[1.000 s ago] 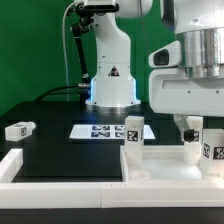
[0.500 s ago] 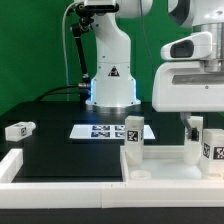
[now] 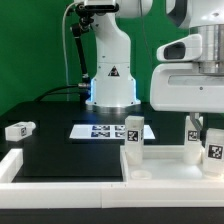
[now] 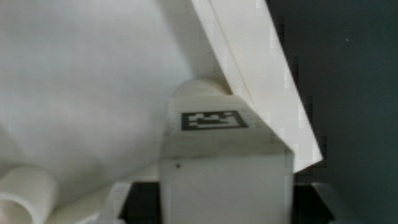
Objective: Assemble square table
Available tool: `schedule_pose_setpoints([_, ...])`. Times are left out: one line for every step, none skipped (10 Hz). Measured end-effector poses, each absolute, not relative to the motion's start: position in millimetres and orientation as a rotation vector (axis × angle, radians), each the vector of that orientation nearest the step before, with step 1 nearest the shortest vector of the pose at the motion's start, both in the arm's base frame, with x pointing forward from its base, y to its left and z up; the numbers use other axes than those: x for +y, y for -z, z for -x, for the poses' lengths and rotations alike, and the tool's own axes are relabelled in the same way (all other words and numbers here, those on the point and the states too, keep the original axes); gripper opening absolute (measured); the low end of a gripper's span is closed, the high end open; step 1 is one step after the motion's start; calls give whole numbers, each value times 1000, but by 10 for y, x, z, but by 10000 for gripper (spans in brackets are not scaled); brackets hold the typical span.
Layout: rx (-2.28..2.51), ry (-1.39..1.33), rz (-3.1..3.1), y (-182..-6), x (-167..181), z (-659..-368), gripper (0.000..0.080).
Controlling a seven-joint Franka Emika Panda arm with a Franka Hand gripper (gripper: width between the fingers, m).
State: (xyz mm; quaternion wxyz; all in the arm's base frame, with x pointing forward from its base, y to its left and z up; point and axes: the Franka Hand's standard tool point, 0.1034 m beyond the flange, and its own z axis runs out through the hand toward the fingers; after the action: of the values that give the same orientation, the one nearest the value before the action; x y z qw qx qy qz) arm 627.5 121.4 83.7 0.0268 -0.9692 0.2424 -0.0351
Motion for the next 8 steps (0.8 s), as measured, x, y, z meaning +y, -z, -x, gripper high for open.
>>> schedule_pose_setpoints([878, 101, 2956, -831, 1207, -6274, 291])
schedule_pose_setpoints([1145, 44, 2876, -821, 1180, -6296, 291])
schedule_pose_setpoints([1400, 10, 2748, -821, 1173, -6320, 291])
schedule_pose_setpoints([1757, -27, 2505, -816, 1170, -6314, 291])
schedule_pose_setpoints([2056, -62, 2239, -814, 1182, -6311, 291])
schedule_pose_setpoints([2089, -41, 2173, -807, 1152, -6293, 291])
schedule_pose_setpoints([2184, -39, 2073, -806, 1157, -6282, 291])
schedule_pose_setpoints([2217, -42, 2039, -805, 1158, -6283, 291])
